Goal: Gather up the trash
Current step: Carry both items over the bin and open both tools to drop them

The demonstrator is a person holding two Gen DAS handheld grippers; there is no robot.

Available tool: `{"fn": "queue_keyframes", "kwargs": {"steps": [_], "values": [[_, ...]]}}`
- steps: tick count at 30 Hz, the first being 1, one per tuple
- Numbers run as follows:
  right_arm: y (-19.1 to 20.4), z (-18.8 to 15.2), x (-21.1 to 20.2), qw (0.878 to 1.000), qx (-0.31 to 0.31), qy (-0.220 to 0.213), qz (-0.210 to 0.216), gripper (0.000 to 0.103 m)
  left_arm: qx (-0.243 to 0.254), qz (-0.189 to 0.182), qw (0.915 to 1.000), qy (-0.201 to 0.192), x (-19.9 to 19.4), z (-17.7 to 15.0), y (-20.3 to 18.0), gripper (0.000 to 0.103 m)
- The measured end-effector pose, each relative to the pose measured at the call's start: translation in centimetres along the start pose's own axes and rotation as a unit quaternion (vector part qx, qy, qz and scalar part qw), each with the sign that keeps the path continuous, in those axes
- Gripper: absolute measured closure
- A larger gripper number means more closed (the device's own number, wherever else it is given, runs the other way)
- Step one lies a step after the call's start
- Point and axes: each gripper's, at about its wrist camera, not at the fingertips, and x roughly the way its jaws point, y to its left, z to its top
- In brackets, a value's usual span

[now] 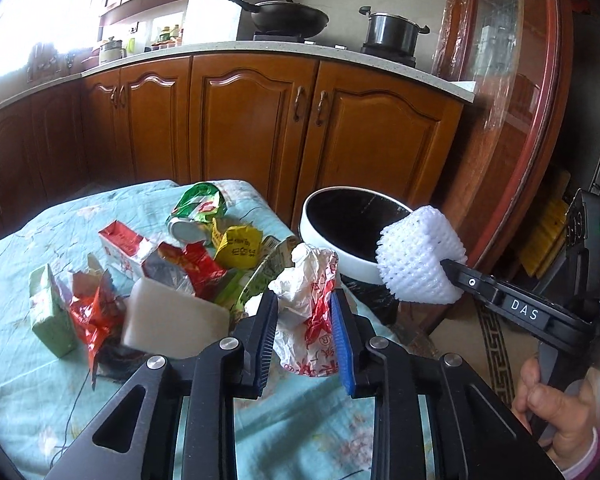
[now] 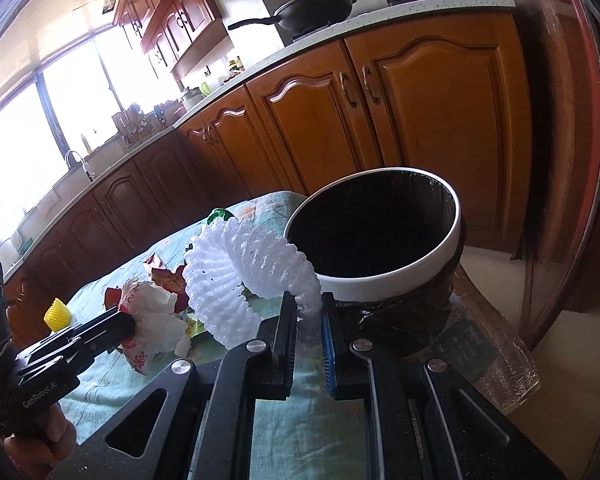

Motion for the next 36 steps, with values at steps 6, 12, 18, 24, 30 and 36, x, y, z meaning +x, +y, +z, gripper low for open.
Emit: {"fn": "queue_keyframes", "kwargs": {"steps": [6, 12, 18, 24, 30, 36], "values": [[-1.7, 1.6, 0.5, 1.0, 0.008, -0.01, -0.014, 0.092, 0.011, -0.01, 0.9999, -0.006, 2.5, 1.7, -1.1, 0.078], [-3.7, 3.8, 1.7, 0.999, 0.012, -0.012, -0.037, 0.092, 0.02, -0.021, 0.9996, -0.007, 5.8, 4.2, -2.3, 0.078], [-5.5, 5.8, 3.2, 0.998, 0.014, -0.004, -0.057, 0.092, 0.032, -0.026, 0.9992, 0.003, 10.1, 6.1, -3.4, 0.078], [-6.6, 6.9, 5.0, 0.998, 0.01, 0.014, -0.067, 0.092, 0.026, -0.031, 0.9989, 0.024, 14.4, 7.7, -4.0, 0.078], [-7.5, 7.0, 6.6, 0.997, 0.008, 0.033, -0.073, 0.091, 0.024, -0.024, 0.9988, 0.036, 17.3, 8.6, -4.5, 0.077], [-7.9, 7.1, 7.5, 0.996, 0.007, 0.044, -0.077, 0.087, 0.011, -0.021, 0.9985, 0.049, 18.6, 8.6, -4.4, 0.06]]}}
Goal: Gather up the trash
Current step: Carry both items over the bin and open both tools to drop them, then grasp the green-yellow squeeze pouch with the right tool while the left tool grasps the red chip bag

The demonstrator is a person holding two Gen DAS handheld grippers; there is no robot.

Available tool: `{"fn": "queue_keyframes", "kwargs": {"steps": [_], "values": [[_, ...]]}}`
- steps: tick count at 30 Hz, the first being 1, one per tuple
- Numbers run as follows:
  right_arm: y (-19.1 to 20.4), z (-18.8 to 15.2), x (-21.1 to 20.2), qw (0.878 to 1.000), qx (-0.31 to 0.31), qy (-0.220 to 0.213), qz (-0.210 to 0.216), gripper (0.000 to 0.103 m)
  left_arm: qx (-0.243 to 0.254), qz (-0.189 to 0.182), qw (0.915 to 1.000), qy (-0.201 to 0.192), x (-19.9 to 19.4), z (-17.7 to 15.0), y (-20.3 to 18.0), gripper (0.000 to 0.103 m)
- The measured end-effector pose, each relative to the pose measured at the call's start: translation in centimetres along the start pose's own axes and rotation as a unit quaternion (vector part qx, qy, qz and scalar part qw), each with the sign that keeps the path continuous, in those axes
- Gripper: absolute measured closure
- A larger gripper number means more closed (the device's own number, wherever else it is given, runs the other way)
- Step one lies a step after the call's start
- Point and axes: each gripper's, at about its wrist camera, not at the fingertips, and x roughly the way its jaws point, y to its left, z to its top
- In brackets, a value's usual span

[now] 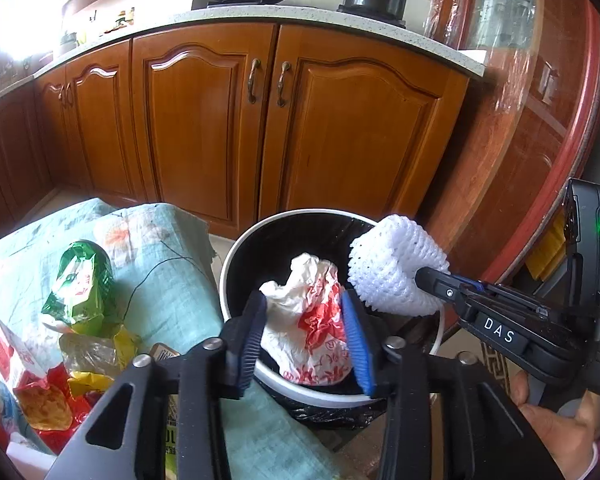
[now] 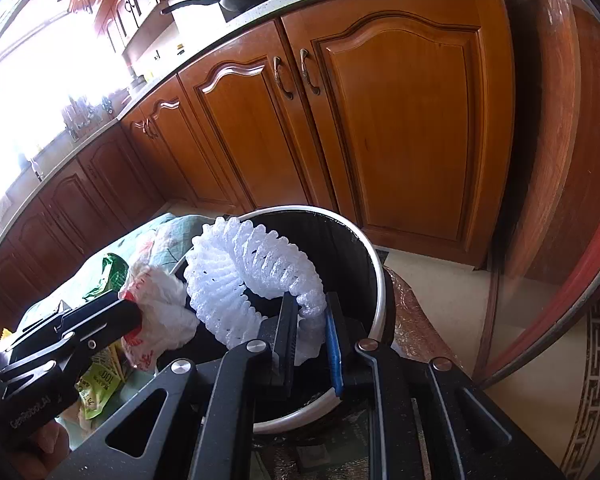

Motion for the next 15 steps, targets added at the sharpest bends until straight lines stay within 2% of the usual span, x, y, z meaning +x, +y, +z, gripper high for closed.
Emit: {"fn": "queue_keyframes", "kwargs": {"steps": [2, 3, 4, 6, 9, 11, 12, 15], "values": [[-0.1, 0.2, 0.4, 1.0, 0.004, 0.006, 0.002, 0.084, -0.002, -0.005, 1.0, 0.0, -0.2, -0.1, -0.1, 0.05], [-0.2, 0.2, 0.5, 1.0, 0.008, 0.007, 0.005, 0.072, -0.003, -0.004, 1.0, -0.002, -0.4, -0.1, -0.1, 0.047], [-0.3, 0.4, 0.6, 1.0, 0.012, 0.007, 0.007, 0.055, -0.003, -0.002, 1.0, -0.005, -0.6, -0.2, -0.1, 0.041], [-0.3, 0.3, 0.3, 1.0, 0.015, 0.002, 0.012, 0.044, -0.001, -0.003, 0.9999, -0.01, -1.2, -0.7, -0.1, 0.038], [-0.2, -0.1, -0.3, 1.0, 0.02, -0.004, 0.019, 0.043, -0.004, 0.0, 0.9999, -0.015, -2.4, -1.6, 0.2, 0.032], [-0.1, -0.4, -0.8, 0.999, 0.024, -0.012, 0.025, 0.035, -0.01, 0.001, 0.9998, -0.017, -3.3, -2.4, 0.6, 0.029], [0.1, -0.5, -1.0, 0.999, 0.024, -0.017, 0.025, 0.031, -0.013, 0.002, 0.9998, -0.016, -3.8, -2.8, 0.8, 0.029], [0.7, -1.0, -1.5, 0.999, 0.023, -0.021, 0.027, 0.03, -0.025, 0.003, 0.9995, -0.019, -5.4, -4.0, 1.5, 0.029]]}}
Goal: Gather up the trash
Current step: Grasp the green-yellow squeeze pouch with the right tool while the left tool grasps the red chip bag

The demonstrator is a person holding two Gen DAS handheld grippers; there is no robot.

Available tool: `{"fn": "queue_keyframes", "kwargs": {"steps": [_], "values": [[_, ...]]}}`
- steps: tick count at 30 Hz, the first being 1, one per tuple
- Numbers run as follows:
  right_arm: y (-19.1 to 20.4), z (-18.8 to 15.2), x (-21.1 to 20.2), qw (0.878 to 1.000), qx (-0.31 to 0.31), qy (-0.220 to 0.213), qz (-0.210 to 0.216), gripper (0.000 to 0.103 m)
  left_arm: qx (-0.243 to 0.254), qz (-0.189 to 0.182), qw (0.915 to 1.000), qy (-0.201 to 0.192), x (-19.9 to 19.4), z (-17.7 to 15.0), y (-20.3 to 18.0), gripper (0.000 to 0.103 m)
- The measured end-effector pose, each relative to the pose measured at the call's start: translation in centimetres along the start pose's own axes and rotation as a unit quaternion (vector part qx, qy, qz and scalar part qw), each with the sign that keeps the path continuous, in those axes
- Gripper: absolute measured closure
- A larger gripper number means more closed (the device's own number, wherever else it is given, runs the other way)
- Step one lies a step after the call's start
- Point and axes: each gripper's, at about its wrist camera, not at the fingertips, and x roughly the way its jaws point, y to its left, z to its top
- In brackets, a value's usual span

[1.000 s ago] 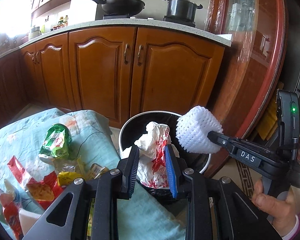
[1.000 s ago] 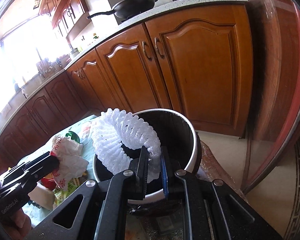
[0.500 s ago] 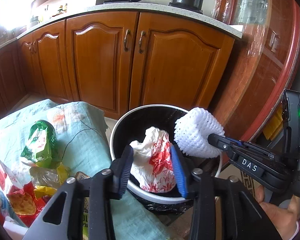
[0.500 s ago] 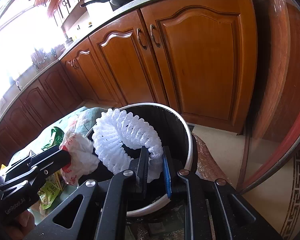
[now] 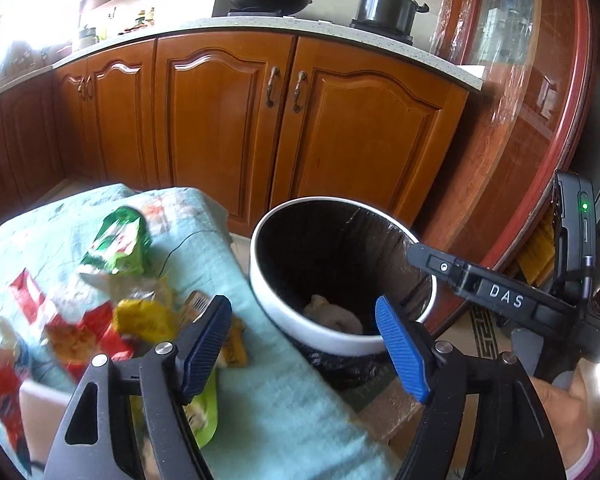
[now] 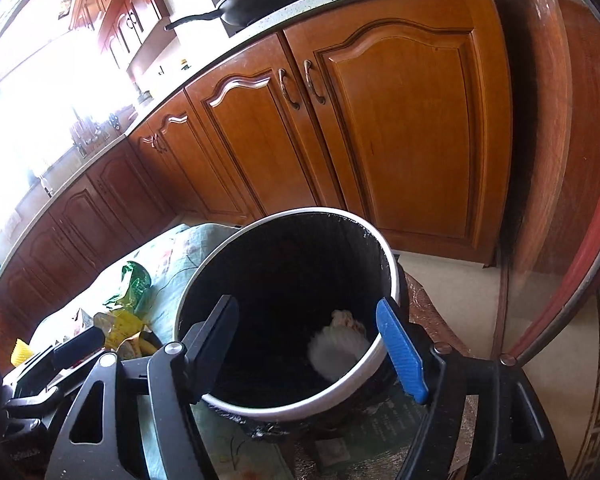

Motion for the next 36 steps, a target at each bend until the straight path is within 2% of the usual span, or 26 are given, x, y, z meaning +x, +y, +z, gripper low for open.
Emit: {"fn": "queue_keyframes", "kwargs": {"steps": [8, 21, 27, 36], "values": [[2.1, -2.1, -1.6, 1.0, 0.009, 0.003, 0.025, 0.03, -0.029, 0.019, 0.9994, -0.006, -5.1, -3.6, 2.8, 0.028], [6.9, -7.1, -2.7, 0.997, -0.002, 0.039, 0.067, 0.03, -0.084, 0.044, 0.9954, -0.004, -12.4, -8.6, 7.3, 0.028], [8.4, -8.7, -2.6, 0.996, -0.004, 0.052, 0.076, 0.03, -0.102, 0.06, 0.9928, -0.013, -15.4, -10.2, 8.9, 0.028], [11.5, -10.1, -2.1, 0.993, -0.024, 0.067, 0.096, 0.03, -0.135, 0.083, 0.9871, -0.018, -17.6, -11.1, 11.6, 0.028]]}}
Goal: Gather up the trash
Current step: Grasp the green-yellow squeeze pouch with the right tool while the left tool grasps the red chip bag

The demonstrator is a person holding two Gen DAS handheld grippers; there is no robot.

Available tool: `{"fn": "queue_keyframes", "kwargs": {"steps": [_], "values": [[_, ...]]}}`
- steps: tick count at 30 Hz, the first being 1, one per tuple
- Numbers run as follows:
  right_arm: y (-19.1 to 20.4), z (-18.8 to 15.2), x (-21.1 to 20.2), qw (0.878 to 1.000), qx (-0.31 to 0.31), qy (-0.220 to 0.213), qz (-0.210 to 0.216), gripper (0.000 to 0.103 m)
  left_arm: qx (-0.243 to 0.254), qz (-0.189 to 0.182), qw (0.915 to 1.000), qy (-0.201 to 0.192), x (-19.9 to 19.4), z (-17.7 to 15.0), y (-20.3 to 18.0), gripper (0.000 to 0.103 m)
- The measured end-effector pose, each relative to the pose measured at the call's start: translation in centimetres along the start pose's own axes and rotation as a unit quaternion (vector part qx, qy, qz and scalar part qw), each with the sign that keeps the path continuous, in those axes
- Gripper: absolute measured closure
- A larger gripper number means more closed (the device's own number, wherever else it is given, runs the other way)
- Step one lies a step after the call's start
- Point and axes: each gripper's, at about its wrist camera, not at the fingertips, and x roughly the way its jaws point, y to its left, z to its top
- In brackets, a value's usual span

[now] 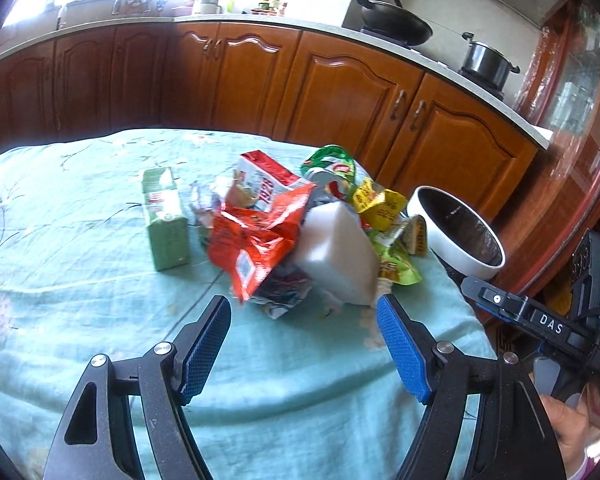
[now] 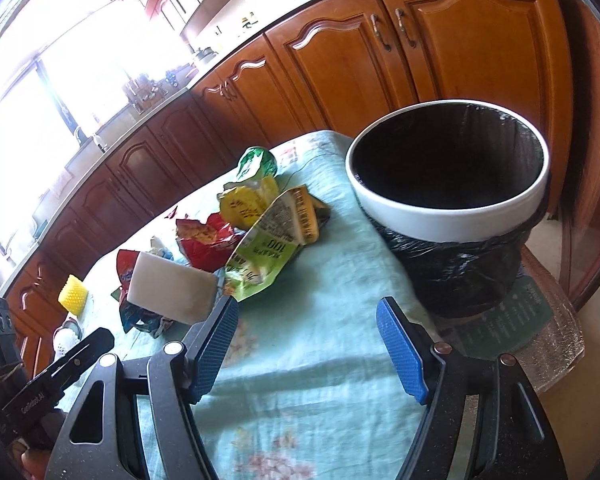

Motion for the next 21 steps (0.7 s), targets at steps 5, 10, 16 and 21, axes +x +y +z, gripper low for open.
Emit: {"fn": "queue_keyframes", "kwargs": {"steps": [5, 10, 16, 21], "values": [[1.3, -0.2, 0.8, 1.0, -0.008, 0.008, 0.007, 0.03, -0.007, 0.016, 0.9998, -0.003, -0.3, 0.5, 1.2, 0.029], [2.3, 0.2, 2.0, 1.0, -0.017, 0.014, 0.01, 0.03, 0.004, 0.033, 0.9995, 0.001, 1.1, 1.6, 1.2, 0.03], [2.6, 1.0, 4.0, 1.0, -0.007, 0.024, 0.014, 0.033, 0.003, 0.033, 0.9993, 0.017, 3.5, 2.5, 1.9, 0.045], [2.4, 1.8, 6.2, 0.999, 0.012, 0.042, 0.015, 0.034, -0.009, 0.013, 0.9992, 0.036, 5.3, 3.1, 2.6, 0.061]]}}
